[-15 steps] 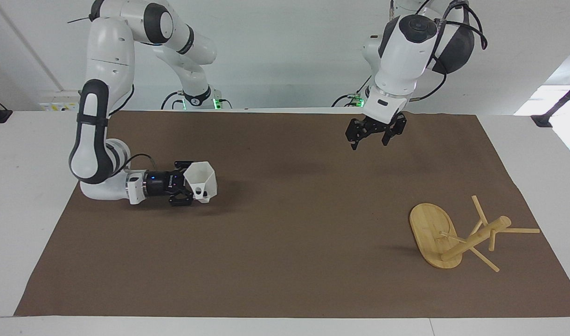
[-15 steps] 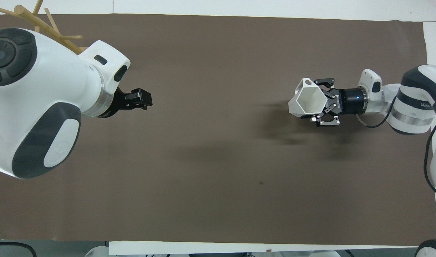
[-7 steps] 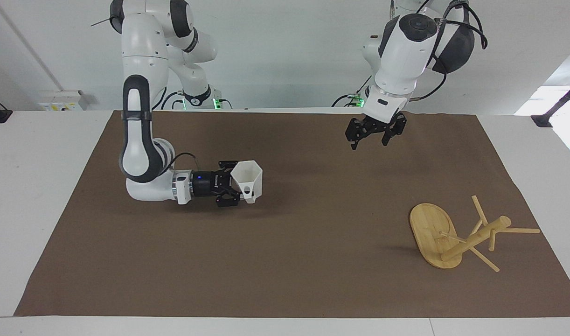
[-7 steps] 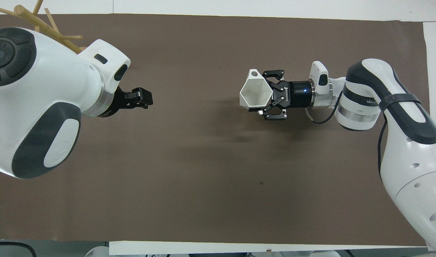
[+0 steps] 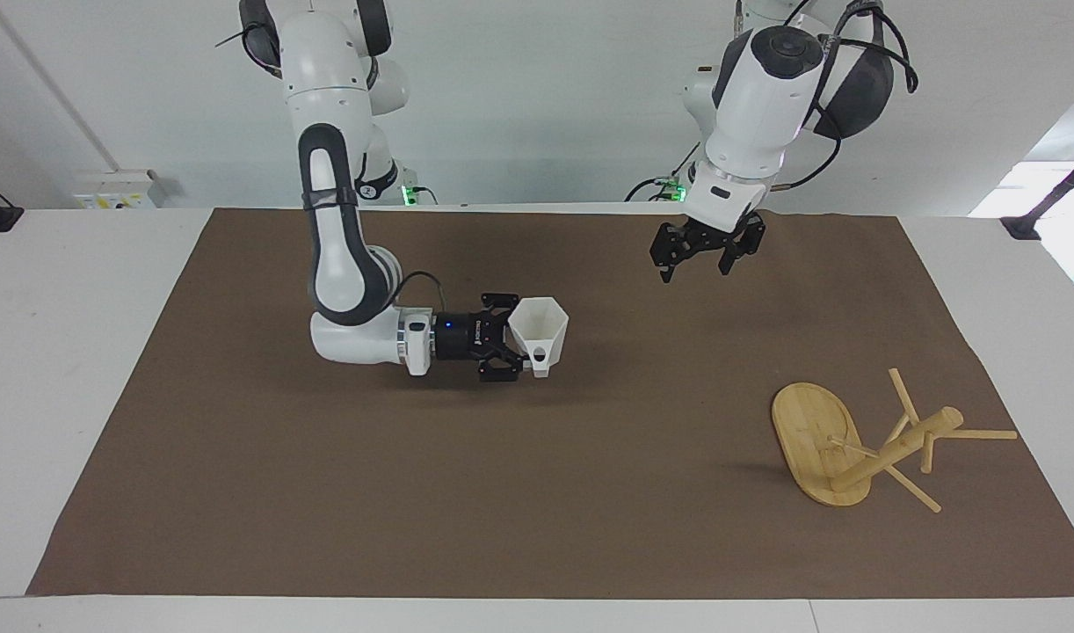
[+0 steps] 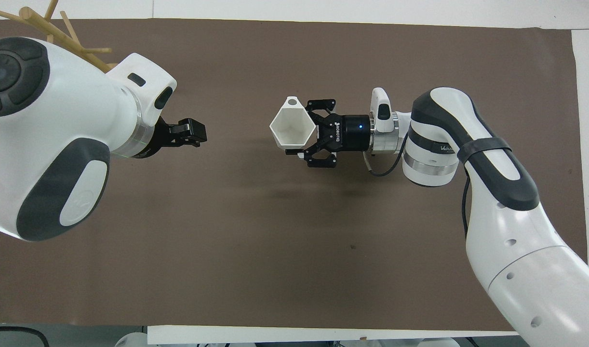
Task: Hang cup on rack
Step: 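Carry the mug with the right gripper toward the left gripper, then grasp the mug with the left gripper from the right gripper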
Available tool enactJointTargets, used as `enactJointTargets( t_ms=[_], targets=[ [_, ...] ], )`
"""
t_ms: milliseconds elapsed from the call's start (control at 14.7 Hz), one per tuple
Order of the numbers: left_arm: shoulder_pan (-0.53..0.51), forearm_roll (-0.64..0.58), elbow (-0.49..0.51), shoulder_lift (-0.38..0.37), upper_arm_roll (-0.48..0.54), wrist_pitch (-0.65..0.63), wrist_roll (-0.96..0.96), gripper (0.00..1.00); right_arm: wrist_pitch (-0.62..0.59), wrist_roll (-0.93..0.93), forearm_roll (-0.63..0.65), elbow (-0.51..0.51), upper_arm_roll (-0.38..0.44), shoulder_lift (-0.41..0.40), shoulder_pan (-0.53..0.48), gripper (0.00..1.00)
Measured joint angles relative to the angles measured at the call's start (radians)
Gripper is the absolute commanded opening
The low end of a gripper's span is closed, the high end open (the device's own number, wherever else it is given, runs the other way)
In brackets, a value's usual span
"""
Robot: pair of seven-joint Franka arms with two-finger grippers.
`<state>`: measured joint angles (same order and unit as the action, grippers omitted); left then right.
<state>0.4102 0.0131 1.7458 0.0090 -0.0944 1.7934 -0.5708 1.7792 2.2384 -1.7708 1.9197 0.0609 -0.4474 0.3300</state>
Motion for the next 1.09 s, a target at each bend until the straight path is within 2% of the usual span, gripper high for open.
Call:
enactJointTargets(
  t_ms=[612,816,1088],
  targets=[
    [0.0,0.0,0.0,0.001,0.0,0.007,0.0,0.99,0.162,-0.057,-0.132,-0.001,0.001,0.009,0.17,0.0],
    [0.004,0.001,0.0,0.003,0.0,0.02,-0.001,0.99,0.202,-0.041,-0.136,-0.001,0.0,0.012,0.209,0.0],
    [0.045,0.002,-0.014,0.054,-0.002,0.036,-0.046,0.96,0.21,0.016,-0.145,-0.001,0.001,0.016,0.229,0.0]
  ],
)
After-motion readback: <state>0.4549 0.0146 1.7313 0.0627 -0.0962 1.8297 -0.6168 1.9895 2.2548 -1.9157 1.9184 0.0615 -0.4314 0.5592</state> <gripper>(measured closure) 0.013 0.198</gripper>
